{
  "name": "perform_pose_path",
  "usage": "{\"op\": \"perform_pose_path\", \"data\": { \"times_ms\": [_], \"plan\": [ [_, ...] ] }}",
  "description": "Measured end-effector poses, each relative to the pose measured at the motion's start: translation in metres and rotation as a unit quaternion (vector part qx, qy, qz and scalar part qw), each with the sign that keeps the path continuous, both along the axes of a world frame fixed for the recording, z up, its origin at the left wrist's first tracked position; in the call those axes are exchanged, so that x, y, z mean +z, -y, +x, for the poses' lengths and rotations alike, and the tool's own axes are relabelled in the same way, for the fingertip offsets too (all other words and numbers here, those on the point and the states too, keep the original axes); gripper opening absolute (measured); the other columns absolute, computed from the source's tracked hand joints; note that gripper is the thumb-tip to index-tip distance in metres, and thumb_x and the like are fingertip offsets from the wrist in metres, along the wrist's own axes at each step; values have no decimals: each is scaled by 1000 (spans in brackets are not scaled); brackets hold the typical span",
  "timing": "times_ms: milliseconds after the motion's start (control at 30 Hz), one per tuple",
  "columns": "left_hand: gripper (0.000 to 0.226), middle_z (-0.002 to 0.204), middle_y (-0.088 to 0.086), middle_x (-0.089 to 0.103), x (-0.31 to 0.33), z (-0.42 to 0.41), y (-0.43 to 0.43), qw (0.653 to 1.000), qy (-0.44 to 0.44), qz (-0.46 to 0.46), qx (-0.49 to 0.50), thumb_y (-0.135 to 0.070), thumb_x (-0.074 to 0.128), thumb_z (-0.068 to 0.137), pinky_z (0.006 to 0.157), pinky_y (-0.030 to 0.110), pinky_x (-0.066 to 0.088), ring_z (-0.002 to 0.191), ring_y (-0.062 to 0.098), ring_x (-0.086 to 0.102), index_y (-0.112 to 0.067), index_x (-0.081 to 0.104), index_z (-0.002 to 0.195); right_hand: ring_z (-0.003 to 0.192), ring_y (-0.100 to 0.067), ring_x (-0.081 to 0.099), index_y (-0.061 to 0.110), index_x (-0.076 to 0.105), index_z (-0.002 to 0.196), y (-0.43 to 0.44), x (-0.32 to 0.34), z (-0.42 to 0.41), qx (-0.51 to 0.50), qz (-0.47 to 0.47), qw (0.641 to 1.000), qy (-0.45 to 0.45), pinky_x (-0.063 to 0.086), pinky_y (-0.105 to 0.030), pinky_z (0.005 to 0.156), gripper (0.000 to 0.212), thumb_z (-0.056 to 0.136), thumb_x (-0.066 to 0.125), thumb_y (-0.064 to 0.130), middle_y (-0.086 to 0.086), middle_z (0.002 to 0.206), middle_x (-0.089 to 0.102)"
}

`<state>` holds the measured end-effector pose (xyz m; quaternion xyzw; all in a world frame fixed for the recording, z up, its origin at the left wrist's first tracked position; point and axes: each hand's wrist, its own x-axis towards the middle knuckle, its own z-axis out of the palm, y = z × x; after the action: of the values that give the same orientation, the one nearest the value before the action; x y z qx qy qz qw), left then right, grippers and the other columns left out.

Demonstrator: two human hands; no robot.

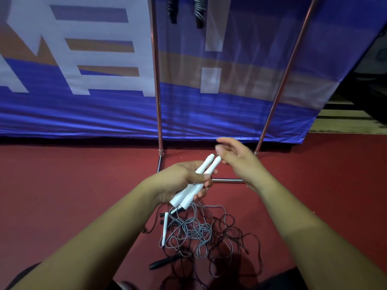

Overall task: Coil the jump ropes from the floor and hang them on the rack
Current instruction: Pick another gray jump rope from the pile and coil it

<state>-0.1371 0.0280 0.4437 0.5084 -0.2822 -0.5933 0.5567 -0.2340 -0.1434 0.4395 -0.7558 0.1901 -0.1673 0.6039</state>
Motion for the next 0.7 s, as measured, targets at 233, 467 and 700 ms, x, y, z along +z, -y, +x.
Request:
{"op": "perform_pose_path", "data": {
  "times_ms": [233,467,700],
  "plan": [
    [18,77,10,56,4,2,-4,999,20,-13,-33,-7,59,89,51,27,46,56,19,53,-6,57,107,56,-21,42,11,69,80,14,7,-7,125,-12,992,-15,35,-32,58,36,91,57,44,-3,58,48],
    [30,78,12,61,1,-5,-11,997,-4,56,-44,-15,63,93,59,30,56,64,24,63,-2,60,120,51,-14,22,1,62,83,23,5,-3,50,50,997,23,13,-39,54,15,92,63,13,-4,59,30],
    [29,66,6,49,-4,-24,0,997,-53,49,41,-23,59,94,46,22,32,49,14,42,3,59,106,49,-13,23,-1,64,84,23,5,-2,0,43,998,54,15,-35,51,15,93,65,11,-4,60,28]
  ]
}}
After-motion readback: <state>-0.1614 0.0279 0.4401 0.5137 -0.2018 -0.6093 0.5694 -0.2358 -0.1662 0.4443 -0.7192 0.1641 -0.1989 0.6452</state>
